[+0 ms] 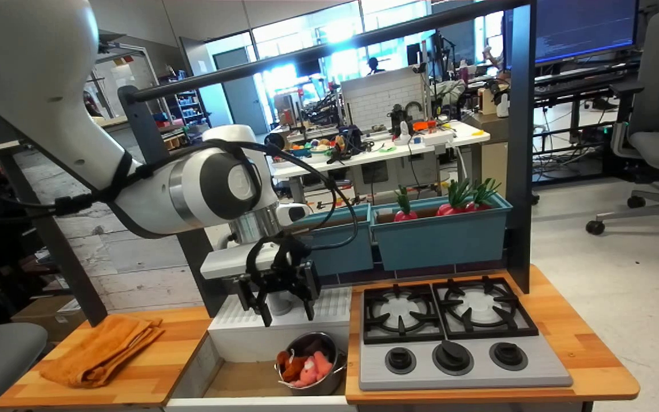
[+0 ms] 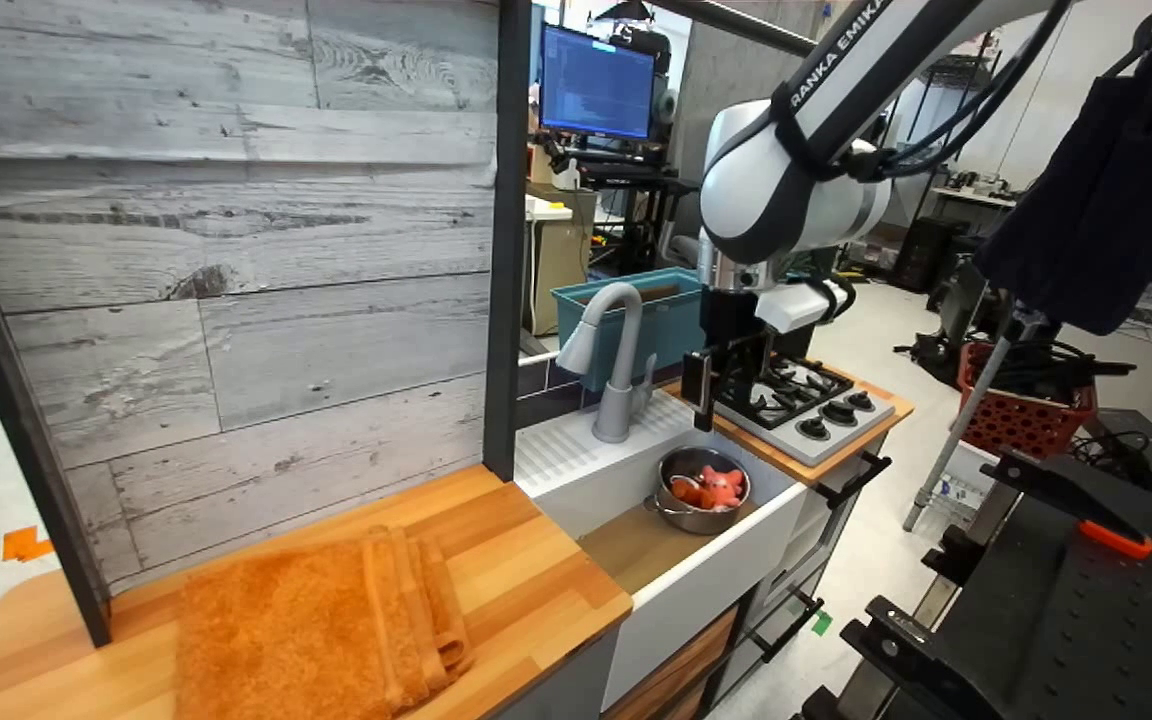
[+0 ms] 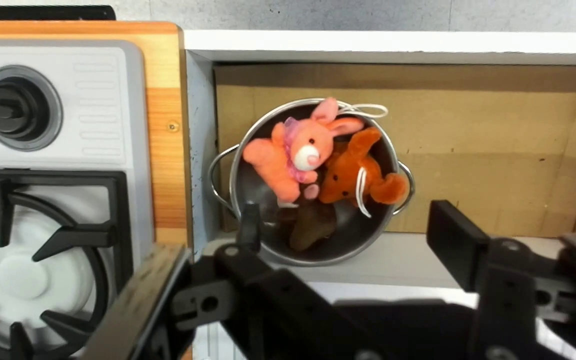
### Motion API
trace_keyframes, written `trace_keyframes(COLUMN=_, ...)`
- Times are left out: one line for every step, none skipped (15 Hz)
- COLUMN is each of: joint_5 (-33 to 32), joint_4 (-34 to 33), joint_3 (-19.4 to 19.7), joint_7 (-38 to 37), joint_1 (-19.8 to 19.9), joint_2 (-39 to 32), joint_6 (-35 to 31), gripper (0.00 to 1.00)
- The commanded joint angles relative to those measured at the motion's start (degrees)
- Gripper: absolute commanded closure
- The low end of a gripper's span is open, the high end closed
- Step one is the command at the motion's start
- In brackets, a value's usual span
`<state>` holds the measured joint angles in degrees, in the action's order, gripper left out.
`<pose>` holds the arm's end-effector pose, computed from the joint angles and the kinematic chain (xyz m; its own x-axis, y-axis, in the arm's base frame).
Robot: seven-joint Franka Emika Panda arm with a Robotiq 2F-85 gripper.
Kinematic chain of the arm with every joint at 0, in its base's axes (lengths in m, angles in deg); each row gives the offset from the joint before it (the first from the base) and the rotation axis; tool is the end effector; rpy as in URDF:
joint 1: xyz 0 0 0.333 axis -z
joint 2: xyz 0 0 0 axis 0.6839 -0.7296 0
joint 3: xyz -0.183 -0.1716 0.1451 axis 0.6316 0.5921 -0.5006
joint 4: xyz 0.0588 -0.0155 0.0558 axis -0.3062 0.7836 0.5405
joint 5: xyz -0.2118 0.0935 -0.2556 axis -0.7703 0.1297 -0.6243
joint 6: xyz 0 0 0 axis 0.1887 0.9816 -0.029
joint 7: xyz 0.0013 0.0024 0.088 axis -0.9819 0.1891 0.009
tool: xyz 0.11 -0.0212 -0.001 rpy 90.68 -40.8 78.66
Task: Pick up the plush toys from the counter and stove and put them in the pot, then wipe the counter
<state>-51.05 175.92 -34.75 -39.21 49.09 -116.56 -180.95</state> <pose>0.6016 -0.1010 0.0629 0.9894 0.0685 -0.1281 0.0799 -0.9931 0.0860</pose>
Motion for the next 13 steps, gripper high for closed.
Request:
trace_keyframes(joint_5=-1.9, joint_4=11.9, joint_3=0.7, joint_7=1.1, joint_1=-0.2, joint_2=12.2, joint_6=-3.1, gripper=0.0)
trace_keyframes(joint_5=-1.9, joint_4=14.2, joint_3=0.5, joint_7=1.8, joint_1=0.1, joint_2=15.1, joint_6=-3.3, gripper=0.0)
trace_keyframes(joint_5=-1.8, joint_4=16.2, joint_3=0.3, joint_7=2.4, joint_1=0.4, joint_2=17.9, joint_6=-3.7, gripper=0.0)
trace_keyframes(joint_5=-1.4, joint_4=18.2, joint_3=-0.2, joint_7=3.3, joint_1=0.9, joint_2=21.0, joint_6=-3.2, gripper=0.0)
trace_keyframes(joint_5=-0.7, joint_4=20.0, joint_3=-0.8, joint_7=4.4, joint_1=1.6, joint_2=24.0, joint_6=-2.9, gripper=0.0)
trace_keyframes(joint_5=0.0, joint_4=21.7, joint_3=-1.5, joint_7=5.9, joint_1=2.3, joint_2=27.1, joint_6=-2.0, gripper=0.0)
trace_keyframes(joint_5=1.0, joint_4=22.8, joint_3=-2.4, joint_7=7.7, joint_1=3.3, joint_2=29.7, joint_6=-0.7, gripper=0.0)
trace_keyframes(joint_5=2.6, joint_4=23.0, joint_3=-3.6, joint_7=10.5, joint_1=4.6, joint_2=31.6, joint_6=1.9, gripper=0.0)
trace_keyframes(joint_5=0.3, joint_4=18.6, joint_3=-1.3, joint_7=5.9, joint_1=2.0, joint_2=25.7, joint_6=-0.3, gripper=0.0)
trace_keyframes(joint_5=0.5, joint_4=19.4, joint_3=-1.4, joint_7=6.5, joint_1=2.3, joint_2=27.6, joint_6=0.4, gripper=0.0)
trace_keyframes(joint_5=0.5, joint_4=19.6, joint_3=-1.4, joint_7=6.5, joint_1=2.3, joint_2=28.1, joint_6=0.4, gripper=0.0)
trace_keyframes(joint_5=0.5, joint_4=19.5, joint_3=-1.4, joint_7=6.4, joint_1=2.3, joint_2=27.7, joint_6=0.4, gripper=0.0)
trace_keyframes(joint_5=0.5, joint_4=19.5, joint_3=-1.4, joint_7=6.4, joint_1=2.3, joint_2=27.1, joint_6=0.3, gripper=0.0)
